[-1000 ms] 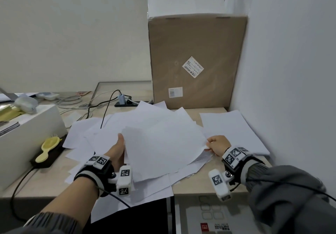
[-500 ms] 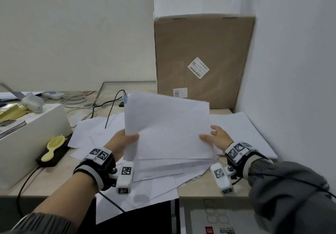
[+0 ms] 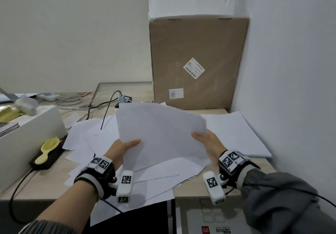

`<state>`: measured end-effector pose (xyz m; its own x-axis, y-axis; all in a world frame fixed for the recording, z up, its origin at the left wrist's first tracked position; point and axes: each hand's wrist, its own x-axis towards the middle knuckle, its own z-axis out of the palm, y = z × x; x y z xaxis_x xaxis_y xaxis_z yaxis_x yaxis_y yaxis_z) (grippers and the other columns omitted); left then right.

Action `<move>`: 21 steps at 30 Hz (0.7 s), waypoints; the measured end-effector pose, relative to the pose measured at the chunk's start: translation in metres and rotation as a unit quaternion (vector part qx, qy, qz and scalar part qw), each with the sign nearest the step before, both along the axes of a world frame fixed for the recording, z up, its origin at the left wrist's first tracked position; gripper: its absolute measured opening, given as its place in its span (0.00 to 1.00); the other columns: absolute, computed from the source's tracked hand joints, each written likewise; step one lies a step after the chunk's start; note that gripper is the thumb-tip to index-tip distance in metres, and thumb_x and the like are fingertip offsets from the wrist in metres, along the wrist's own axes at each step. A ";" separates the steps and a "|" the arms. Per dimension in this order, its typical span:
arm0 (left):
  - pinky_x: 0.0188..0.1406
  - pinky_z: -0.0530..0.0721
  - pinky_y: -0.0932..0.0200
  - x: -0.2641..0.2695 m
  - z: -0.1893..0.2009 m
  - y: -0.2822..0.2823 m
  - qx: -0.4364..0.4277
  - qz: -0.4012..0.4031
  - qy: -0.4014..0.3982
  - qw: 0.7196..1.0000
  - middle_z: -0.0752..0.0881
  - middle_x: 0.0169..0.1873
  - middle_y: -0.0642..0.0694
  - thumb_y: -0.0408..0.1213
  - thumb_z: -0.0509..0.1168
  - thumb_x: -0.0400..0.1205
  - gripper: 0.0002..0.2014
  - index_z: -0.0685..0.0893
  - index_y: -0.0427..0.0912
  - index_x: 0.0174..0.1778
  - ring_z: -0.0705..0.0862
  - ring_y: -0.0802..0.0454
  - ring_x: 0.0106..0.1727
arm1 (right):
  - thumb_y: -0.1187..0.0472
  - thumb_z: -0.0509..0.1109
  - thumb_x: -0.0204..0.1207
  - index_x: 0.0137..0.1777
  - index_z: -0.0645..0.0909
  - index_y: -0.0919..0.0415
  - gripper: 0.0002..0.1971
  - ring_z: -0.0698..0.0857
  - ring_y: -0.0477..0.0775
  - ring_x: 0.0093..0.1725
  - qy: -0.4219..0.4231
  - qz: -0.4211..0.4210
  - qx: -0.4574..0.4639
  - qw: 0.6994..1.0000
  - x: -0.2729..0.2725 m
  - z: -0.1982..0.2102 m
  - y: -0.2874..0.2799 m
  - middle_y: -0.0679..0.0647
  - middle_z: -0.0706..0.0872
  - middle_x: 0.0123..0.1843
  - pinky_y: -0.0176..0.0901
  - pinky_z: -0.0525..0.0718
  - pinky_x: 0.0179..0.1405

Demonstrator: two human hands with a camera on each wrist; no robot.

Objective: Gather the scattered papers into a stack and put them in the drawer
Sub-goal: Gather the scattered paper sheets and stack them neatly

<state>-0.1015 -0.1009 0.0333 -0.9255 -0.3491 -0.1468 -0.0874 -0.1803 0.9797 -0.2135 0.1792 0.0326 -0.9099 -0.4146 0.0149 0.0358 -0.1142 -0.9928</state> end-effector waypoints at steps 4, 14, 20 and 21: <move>0.54 0.86 0.43 -0.016 0.014 0.003 -0.058 0.052 -0.036 0.996 0.89 0.54 0.32 0.34 0.74 0.75 0.19 0.84 0.30 0.60 0.88 0.33 0.54 | 0.58 0.72 0.77 0.53 0.83 0.57 0.07 0.88 0.58 0.55 0.143 -0.092 0.128 0.977 -0.007 0.024 0.014 0.56 0.89 0.55 0.55 0.85 0.58; 0.47 0.80 0.57 -0.055 0.020 0.035 -0.099 0.062 -0.035 0.993 0.86 0.44 0.41 0.28 0.68 0.80 0.13 0.82 0.36 0.61 0.83 0.49 0.41 | 0.64 0.68 0.78 0.35 0.75 0.63 0.11 0.65 0.50 0.22 0.029 -0.148 0.276 0.949 -0.031 0.041 0.106 0.53 0.70 0.23 0.35 0.63 0.19; 0.57 0.76 0.53 -0.051 0.002 0.049 -0.089 0.055 -0.080 0.991 0.85 0.52 0.37 0.27 0.63 0.82 0.10 0.82 0.37 0.58 0.82 0.44 0.54 | 0.65 0.63 0.82 0.33 0.69 0.63 0.15 0.69 0.47 0.12 -0.129 -0.308 0.119 0.935 -0.046 0.003 0.133 0.57 0.70 0.26 0.26 0.63 0.09; 0.57 0.77 0.53 -0.048 0.000 0.050 -0.097 0.051 -0.085 0.990 0.86 0.53 0.37 0.27 0.63 0.83 0.10 0.82 0.37 0.59 0.82 0.44 0.54 | 0.66 0.62 0.83 0.33 0.70 0.64 0.15 0.71 0.45 0.11 -0.143 -0.323 0.101 0.930 -0.048 -0.001 0.129 0.57 0.72 0.27 0.25 0.64 0.08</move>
